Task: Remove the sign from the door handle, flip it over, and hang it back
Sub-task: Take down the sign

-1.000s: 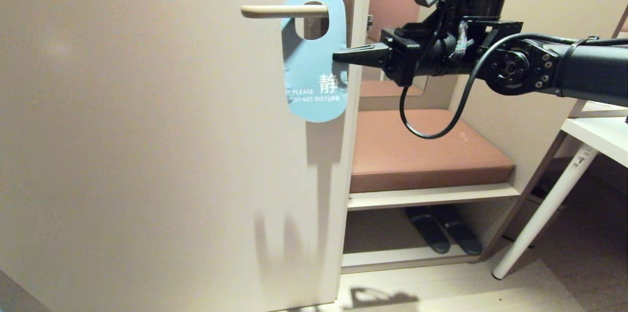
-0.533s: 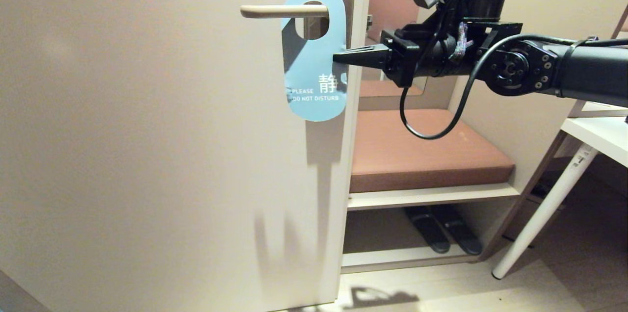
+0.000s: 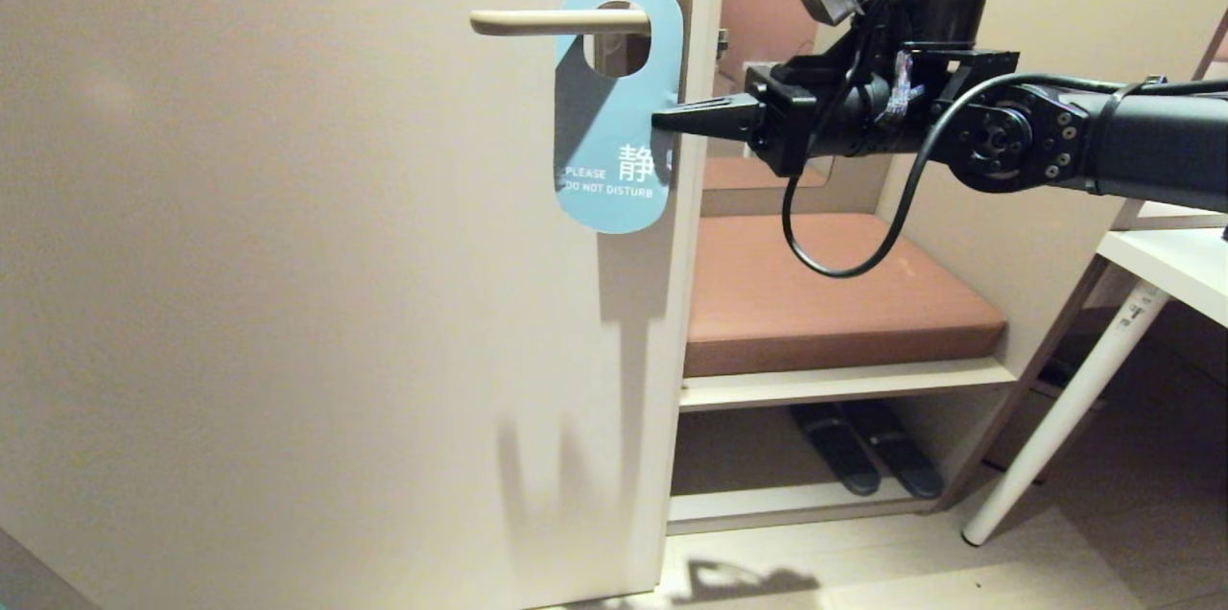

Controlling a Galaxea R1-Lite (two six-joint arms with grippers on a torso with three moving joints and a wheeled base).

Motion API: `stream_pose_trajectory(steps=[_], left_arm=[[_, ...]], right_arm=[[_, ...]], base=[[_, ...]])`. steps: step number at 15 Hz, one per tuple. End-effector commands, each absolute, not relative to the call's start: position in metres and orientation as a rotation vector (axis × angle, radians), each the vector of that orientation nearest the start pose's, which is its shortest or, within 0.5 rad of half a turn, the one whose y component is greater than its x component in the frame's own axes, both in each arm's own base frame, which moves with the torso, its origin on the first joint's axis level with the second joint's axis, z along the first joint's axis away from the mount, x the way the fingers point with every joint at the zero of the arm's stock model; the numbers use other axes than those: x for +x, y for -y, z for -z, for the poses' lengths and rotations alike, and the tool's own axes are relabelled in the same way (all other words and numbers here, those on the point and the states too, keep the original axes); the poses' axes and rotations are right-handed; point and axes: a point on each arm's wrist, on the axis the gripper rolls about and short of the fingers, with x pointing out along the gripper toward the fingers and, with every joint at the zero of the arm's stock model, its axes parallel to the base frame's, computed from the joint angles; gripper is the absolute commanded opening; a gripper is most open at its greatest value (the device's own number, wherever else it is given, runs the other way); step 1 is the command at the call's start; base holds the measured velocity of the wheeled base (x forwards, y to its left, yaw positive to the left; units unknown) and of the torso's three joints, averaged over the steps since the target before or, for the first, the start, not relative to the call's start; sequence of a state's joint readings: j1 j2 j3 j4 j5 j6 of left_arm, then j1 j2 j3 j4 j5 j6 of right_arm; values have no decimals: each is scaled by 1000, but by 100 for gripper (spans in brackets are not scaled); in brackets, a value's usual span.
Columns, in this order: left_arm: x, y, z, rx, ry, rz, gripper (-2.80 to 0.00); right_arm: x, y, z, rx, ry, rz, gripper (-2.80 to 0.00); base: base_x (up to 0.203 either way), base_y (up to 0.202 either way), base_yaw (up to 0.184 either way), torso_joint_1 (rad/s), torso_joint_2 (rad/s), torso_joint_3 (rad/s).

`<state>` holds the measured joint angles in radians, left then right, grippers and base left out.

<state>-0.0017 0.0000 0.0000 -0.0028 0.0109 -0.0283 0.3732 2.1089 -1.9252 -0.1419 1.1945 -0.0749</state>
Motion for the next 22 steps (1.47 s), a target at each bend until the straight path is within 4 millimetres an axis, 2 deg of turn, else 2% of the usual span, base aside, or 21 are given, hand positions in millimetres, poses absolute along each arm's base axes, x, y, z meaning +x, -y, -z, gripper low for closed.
stream_pose_trajectory(steps=[1,8,9,17,22], left_arm=[[-23,0,-76,-28,3,-11,-280],[-23,0,-76,-29,3,-9,-280],[-23,0,-76,-29,3,-11,-280],[-23,0,-76,-29,3,-9,-280],[-23,0,-76,-29,3,-11,-280]], right_arm=[[390,-174,-296,-40,15,-1571,-280],[392,-172,-295,-38,11,-1564,-280],[392,-172,-294,-37,9,-1564,0],[394,-165,-295,-37,8,-1548,0],[388,-152,-294,-36,-7,-1523,0]], base=[[0,0,0,0,0,0],[0,0,0,0,0,0],[0,0,0,0,0,0],[0,0,0,0,0,0],[0,0,0,0,0,0]])
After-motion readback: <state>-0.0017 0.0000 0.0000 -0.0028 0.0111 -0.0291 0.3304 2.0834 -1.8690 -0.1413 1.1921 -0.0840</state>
